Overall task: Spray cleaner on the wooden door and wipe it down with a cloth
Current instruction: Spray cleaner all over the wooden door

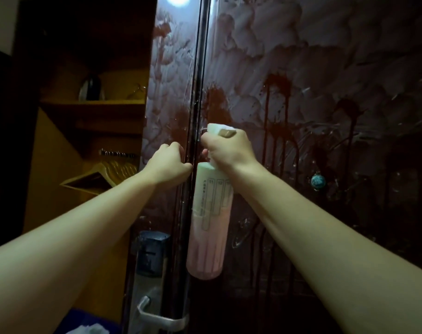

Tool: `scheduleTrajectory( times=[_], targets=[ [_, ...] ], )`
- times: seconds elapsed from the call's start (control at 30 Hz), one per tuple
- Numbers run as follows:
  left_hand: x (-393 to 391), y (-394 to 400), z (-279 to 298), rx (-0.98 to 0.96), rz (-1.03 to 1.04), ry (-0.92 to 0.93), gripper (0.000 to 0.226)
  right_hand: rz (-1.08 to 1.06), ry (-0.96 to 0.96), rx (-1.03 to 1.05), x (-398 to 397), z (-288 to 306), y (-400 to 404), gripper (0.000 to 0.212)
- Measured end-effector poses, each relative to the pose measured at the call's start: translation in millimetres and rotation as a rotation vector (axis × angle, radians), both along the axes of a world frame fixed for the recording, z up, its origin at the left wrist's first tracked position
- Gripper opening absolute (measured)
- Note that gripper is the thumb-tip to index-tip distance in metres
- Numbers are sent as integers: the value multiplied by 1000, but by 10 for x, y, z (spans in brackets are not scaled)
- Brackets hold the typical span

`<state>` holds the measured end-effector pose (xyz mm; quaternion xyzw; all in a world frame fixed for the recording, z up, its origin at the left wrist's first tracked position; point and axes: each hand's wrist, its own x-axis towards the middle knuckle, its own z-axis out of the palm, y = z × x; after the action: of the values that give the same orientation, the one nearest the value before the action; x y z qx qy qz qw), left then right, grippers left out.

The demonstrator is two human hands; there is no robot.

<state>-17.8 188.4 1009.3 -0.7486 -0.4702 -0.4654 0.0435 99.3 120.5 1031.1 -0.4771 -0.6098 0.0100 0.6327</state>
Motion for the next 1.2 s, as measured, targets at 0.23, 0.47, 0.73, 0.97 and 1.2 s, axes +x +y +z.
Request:
scheduleTrajectory(
  times=[0.23,0.47,0.73,0.97,1.2],
  targets=[
    [-136,5,32,-46,-34,-52,31,-40,-72,41,-174,-19,127,28],
    [-121,65,74,-51,-83,-36,27,-145,-10,80,28,-6,73,34],
    [376,91,70,-55,-197,59,54,-252,90,54,593,-16,-154,36],
    [901,-11,41,19,-192,172,62,-334,90,77,1036,-48,-503,36],
    [1289,-150,-19,175,-72,400,61,-328,116,61,1458,-63,-748,25]
  ],
)
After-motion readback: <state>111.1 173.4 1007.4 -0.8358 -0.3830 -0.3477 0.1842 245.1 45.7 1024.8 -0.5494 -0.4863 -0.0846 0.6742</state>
